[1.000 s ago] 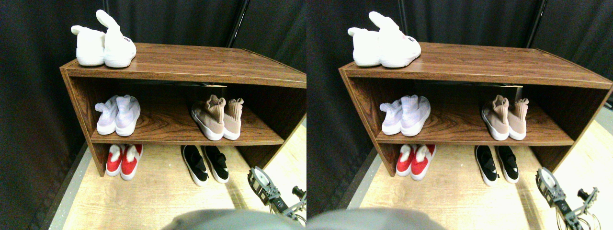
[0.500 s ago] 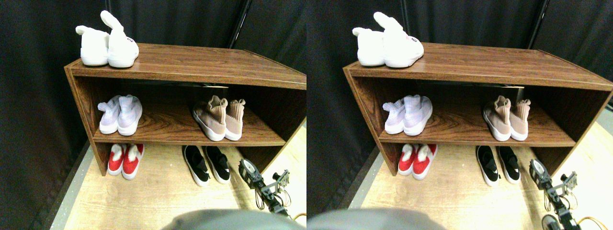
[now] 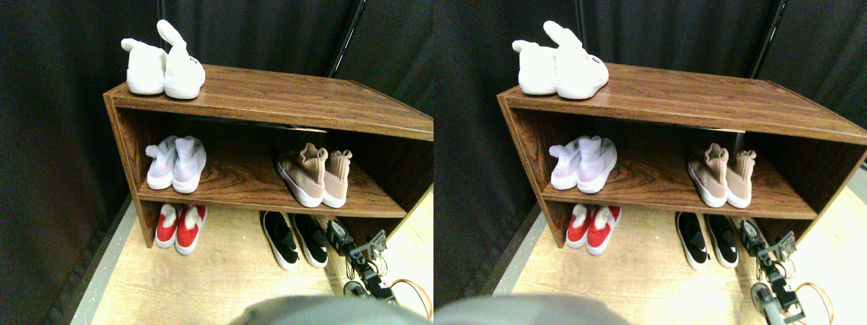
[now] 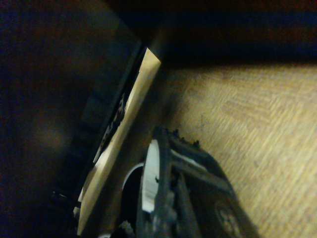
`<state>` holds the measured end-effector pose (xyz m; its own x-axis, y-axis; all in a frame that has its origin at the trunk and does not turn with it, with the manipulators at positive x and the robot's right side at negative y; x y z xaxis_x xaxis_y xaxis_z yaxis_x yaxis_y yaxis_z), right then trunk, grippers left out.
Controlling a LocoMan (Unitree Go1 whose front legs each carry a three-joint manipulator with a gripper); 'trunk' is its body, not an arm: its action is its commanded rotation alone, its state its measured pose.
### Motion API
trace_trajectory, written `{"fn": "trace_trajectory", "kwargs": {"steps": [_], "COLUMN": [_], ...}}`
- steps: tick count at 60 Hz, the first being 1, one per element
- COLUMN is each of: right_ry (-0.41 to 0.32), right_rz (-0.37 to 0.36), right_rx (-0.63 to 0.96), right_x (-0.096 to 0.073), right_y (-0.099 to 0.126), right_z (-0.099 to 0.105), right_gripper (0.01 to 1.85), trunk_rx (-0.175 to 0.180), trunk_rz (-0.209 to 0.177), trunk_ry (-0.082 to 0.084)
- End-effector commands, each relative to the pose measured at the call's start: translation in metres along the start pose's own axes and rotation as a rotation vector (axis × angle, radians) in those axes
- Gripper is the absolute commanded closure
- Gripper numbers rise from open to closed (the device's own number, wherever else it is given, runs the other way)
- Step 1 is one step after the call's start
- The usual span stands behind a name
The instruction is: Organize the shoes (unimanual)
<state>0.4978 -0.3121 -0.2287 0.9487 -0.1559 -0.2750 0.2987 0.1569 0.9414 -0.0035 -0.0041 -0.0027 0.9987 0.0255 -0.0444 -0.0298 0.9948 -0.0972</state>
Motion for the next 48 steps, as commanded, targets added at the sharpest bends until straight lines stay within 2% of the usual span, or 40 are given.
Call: {"fn": "trace_trajectory", "kwargs": {"steps": [1,9,10,16,32,38,48], "right_ry": [-0.005,-0.018,-0.039,-0.008,0.013,0.057,0.078], "right_rz": [0.021,-0.041,-0.055,-0.046,-0.058,-0.049,-0.033], "right_rx": [0.005,0.051,0.037,0.059,0.048,0.041,0.049], "right_x": [0.005,0.011,0.011,0.011,0.008,0.005,0.002], "right_y": [-0.001,-0.011,-0.012,-0.018,-0.019,-0.017,-0.014], "right_z": [-0.002,-0.004,-0.005,-0.005,-0.012,-0.021,-0.032], "right_gripper": [1.80,1.80,1.80,1.80,1.80,1.80,1.80], "trunk_rx": [-0.021,-0.015,-0.013,-0.009,-0.003,-0.005,-0.010], "trunk_rz": [0.023,0.030,0.030,0.031,0.028,0.031,0.033], "trunk_ry": [0.022,0.028,0.030,0.033,0.044,0.049,0.052]}}
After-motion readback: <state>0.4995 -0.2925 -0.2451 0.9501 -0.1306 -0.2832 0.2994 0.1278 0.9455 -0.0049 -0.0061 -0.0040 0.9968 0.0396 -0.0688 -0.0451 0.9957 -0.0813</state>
